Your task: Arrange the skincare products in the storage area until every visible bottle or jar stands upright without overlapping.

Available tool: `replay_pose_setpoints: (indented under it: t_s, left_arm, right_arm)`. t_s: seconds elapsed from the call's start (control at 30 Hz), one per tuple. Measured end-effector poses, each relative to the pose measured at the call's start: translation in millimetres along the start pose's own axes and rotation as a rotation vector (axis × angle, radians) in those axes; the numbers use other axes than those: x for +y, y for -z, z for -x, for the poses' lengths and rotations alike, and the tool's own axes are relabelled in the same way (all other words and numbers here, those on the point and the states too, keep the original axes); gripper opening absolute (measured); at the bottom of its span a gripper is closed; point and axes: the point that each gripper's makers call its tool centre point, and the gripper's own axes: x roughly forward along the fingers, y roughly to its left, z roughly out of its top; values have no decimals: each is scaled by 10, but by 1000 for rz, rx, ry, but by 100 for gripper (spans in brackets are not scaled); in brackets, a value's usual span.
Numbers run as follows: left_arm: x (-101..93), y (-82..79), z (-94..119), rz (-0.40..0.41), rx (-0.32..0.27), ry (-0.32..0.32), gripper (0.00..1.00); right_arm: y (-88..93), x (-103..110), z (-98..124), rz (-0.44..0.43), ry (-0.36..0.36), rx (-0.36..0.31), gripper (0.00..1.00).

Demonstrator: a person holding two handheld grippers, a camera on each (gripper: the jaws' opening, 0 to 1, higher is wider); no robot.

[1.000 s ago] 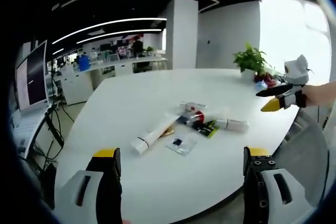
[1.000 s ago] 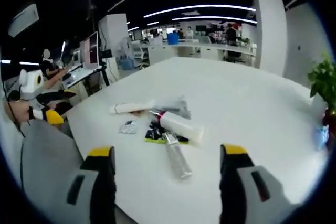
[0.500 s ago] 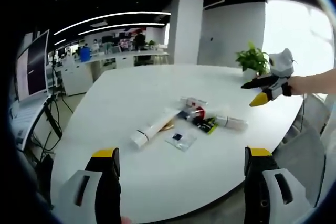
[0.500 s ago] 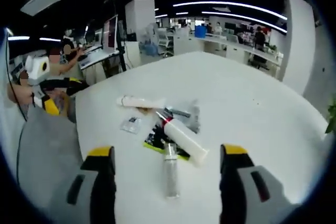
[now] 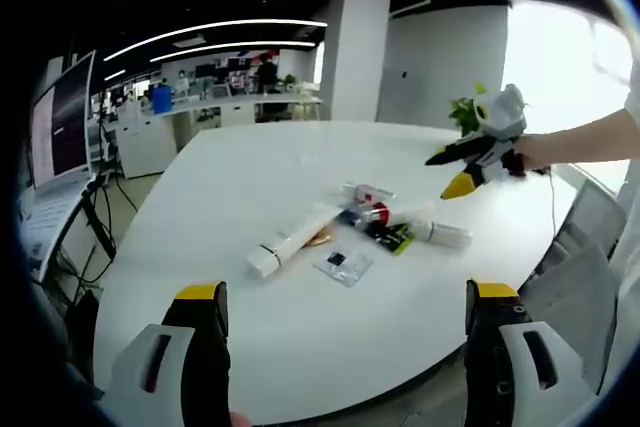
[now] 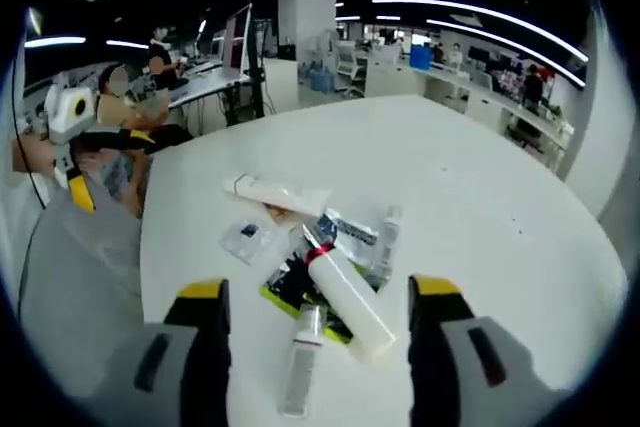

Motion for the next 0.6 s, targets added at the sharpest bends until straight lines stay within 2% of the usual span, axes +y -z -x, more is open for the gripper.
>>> replay_pose_setpoints:
  t_s: [0.13, 0.43, 0.6]
  left_arm:
    - [13, 4, -1, 8, -1, -2, 97]
    - [22, 17, -9, 11, -1, 3, 97]
    - [18, 20, -12, 16, -1, 8, 97]
  right_arm:
    - [43, 2, -141, 94, -49, 68, 71]
    - [138, 45, -447, 131, -113, 137, 63]
    - [184, 6, -581, 173, -129, 166, 55]
